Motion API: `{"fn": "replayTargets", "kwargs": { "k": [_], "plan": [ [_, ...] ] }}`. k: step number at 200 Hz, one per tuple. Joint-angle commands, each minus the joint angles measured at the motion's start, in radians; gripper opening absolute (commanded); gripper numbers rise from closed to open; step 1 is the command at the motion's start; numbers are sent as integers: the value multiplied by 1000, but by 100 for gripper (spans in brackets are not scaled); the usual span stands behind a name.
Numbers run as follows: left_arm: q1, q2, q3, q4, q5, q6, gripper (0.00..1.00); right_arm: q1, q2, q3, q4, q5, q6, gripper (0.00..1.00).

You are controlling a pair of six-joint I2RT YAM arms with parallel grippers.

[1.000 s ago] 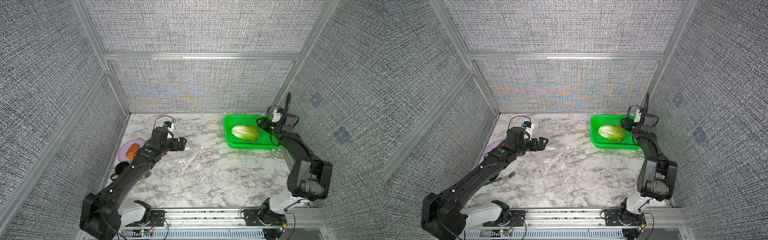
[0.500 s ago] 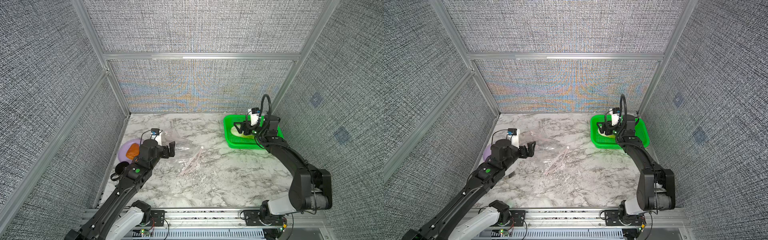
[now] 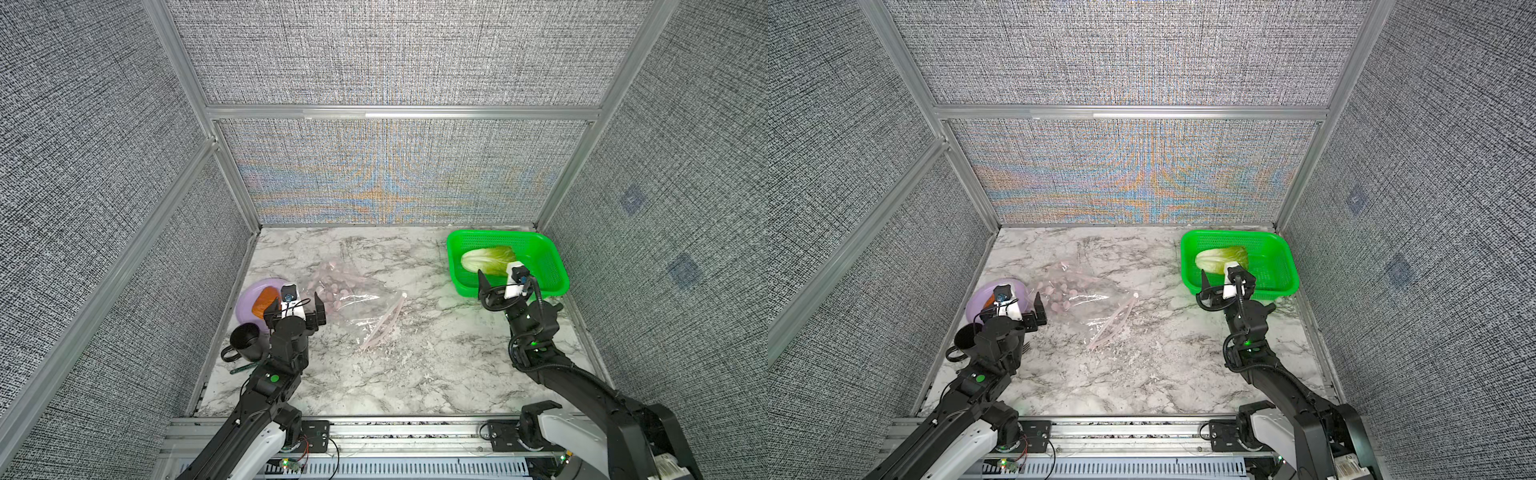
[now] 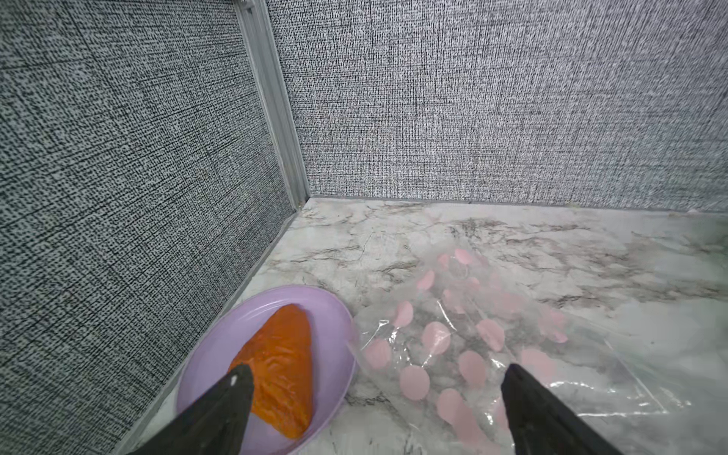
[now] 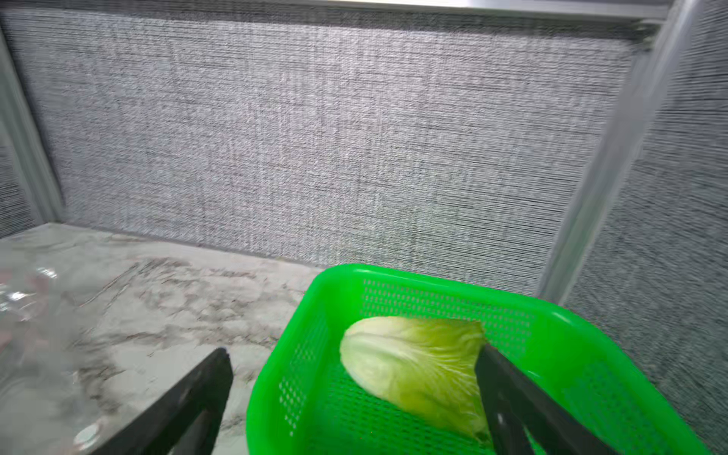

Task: Open the zip-top bag and take out the chinese cabbages
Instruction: Reset both arms

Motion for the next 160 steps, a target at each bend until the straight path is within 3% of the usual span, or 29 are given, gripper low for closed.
{"fn": "replayTargets", "kwargs": {
  "k": [1, 32, 70, 89, 115, 131, 160],
  "plan": [
    [23, 50, -7, 98, -40, 51, 100, -4, 6, -54, 132, 205, -5, 98],
    [109, 134, -17, 147, 29, -18, 100, -10, 99, -115, 202, 238, 0, 98],
    [185, 262, -36, 252, 53, -39, 100, -19, 295, -187, 536, 224, -28, 98],
    [195, 359, -36, 320, 69, -16, 100, -52, 242, -149, 371, 166, 10, 98],
    [196, 495, -24, 417, 94, 13, 100, -110, 351, -162, 522, 70, 36, 98],
    [196, 532, -9, 452, 157, 57, 100, -121, 298, -120, 348, 36, 44, 98],
    [198, 600, -5, 546, 188, 105, 100, -130, 327, -128, 410, -16, 31, 98]
  ]
}}
